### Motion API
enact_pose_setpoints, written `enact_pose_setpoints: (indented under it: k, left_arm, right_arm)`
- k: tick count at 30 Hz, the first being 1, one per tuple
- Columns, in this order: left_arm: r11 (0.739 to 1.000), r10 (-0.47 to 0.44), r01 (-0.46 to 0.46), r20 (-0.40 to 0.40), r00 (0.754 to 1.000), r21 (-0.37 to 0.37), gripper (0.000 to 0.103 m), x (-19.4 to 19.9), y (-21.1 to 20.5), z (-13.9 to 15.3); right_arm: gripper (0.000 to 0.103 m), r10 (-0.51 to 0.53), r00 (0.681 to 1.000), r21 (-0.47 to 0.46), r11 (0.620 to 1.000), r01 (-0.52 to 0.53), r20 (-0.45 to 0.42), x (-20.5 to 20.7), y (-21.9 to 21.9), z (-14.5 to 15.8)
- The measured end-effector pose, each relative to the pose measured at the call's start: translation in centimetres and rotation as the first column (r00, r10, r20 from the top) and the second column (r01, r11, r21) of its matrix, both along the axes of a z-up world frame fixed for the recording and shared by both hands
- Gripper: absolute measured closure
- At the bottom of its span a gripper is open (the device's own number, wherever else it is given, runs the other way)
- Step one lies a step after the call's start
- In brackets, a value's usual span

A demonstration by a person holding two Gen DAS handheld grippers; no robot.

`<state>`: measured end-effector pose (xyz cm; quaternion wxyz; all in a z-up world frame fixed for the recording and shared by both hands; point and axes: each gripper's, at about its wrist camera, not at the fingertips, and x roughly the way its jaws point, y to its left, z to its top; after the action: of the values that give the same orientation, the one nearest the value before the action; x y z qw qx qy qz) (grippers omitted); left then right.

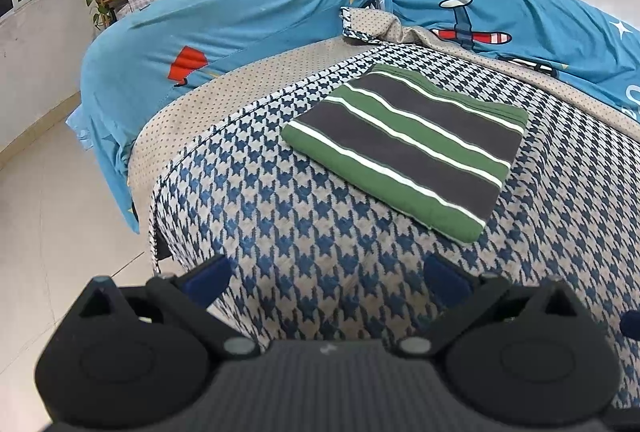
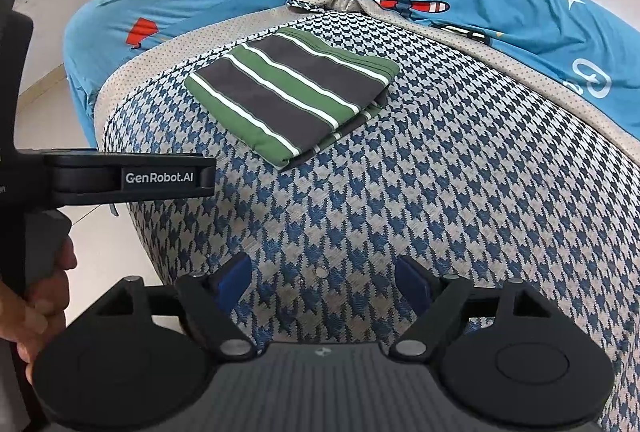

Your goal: Fold clothes

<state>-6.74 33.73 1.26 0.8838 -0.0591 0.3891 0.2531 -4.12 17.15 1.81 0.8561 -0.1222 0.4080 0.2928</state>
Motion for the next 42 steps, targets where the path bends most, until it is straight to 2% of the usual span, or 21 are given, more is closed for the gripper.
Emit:
enact_pose_setpoints:
  k: [42]
  left_arm:
    - [1.000, 0.003, -0.003, -0.016, 1.000, 0.011, 0.000, 0.01, 0.19, -0.24]
  right_arm:
    - [0.024, 0.003, 1.000, 0.001, 1.000, -0.003, -0.019, 0.02, -0.05, 0.00]
